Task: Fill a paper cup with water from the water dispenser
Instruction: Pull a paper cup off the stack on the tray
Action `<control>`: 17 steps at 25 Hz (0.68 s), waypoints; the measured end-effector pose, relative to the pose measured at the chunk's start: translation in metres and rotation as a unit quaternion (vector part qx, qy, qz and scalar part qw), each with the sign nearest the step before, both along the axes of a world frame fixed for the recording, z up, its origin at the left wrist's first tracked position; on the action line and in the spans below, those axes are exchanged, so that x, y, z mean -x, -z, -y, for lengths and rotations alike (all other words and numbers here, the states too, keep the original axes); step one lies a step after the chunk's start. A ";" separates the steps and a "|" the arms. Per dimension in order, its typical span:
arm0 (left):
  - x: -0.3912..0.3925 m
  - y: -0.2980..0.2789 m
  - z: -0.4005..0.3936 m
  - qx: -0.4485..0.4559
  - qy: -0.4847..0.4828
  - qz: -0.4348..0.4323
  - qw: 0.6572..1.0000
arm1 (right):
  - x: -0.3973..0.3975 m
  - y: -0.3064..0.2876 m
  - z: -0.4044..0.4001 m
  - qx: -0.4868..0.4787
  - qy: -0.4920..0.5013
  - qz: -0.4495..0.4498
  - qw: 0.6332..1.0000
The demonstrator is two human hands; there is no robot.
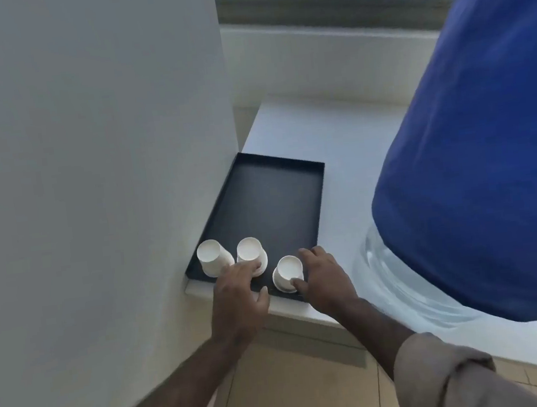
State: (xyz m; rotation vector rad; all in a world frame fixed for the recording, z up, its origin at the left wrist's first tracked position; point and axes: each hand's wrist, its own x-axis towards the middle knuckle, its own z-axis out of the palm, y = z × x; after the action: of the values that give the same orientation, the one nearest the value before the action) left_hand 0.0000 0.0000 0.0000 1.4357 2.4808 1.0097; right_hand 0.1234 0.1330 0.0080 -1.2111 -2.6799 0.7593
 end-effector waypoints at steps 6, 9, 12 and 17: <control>-0.001 0.039 0.001 0.010 -0.048 0.112 0.992 | 0.032 0.030 0.001 0.077 0.047 0.044 0.995; -0.002 0.054 -0.003 0.016 -0.091 0.218 0.972 | 0.042 0.031 -0.001 0.066 0.069 0.017 0.995; 0.000 0.059 -0.012 0.024 -0.147 0.317 0.937 | 0.042 0.023 -0.004 0.070 0.094 -0.030 0.993; 0.003 0.052 -0.039 0.020 -0.109 0.518 0.848 | 0.030 0.004 -0.012 0.087 0.135 -0.125 0.979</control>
State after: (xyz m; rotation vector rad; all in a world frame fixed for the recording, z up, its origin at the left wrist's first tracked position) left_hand -0.0033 0.0393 -0.0516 0.3435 1.7975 1.2795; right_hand 0.0937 0.1451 0.0045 -1.3766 -2.2297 1.0400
